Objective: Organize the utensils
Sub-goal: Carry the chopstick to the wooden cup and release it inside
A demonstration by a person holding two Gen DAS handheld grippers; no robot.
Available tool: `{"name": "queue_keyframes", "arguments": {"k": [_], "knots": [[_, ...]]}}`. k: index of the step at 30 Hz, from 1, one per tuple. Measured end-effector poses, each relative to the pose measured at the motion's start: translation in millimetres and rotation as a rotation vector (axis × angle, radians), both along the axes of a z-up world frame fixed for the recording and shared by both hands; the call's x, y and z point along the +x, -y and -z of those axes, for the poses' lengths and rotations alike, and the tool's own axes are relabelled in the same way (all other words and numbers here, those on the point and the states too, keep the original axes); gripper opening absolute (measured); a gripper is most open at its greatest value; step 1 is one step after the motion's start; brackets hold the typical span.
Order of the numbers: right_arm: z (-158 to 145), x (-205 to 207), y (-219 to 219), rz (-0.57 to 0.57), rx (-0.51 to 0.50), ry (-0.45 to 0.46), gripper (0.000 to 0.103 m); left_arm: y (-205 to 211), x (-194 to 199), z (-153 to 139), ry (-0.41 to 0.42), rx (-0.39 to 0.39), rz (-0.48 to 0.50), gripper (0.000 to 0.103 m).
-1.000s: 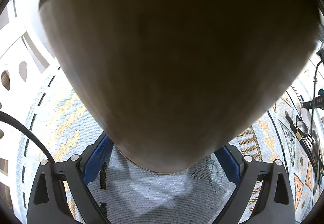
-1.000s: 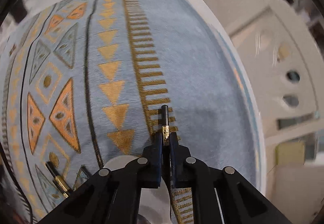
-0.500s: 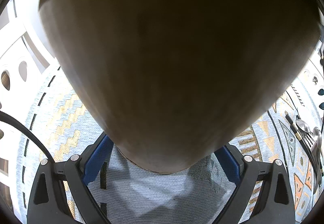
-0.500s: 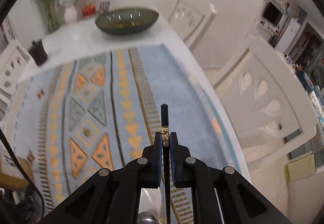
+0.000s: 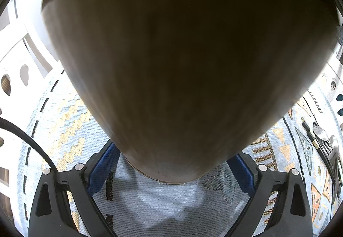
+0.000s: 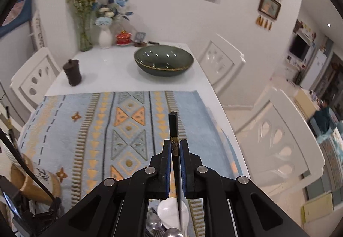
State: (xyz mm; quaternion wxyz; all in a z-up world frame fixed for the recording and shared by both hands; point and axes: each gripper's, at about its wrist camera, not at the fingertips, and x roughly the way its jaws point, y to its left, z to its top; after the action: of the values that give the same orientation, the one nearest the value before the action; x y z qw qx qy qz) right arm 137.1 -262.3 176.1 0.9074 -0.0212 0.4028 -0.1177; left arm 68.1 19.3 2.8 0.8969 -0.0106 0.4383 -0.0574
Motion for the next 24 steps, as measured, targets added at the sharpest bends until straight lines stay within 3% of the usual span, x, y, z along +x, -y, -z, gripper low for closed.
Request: {"name": "queue_keyframes", "arguments": {"k": [12,18,24], "knots": [[-58,-17,-33,-0.093,0.041,0.144,0.006,0,0,0,0.0,0.0,0.0,0.097],[-91,-30,-65,-0.205,0.052,0.2,0.006,1,0,0,0.0,0.0,0.0,0.097],[-122,-43,-93,-0.322,0.13,0.245,0.006,1,0,0,0.0,0.0,0.0,0.097]]}}
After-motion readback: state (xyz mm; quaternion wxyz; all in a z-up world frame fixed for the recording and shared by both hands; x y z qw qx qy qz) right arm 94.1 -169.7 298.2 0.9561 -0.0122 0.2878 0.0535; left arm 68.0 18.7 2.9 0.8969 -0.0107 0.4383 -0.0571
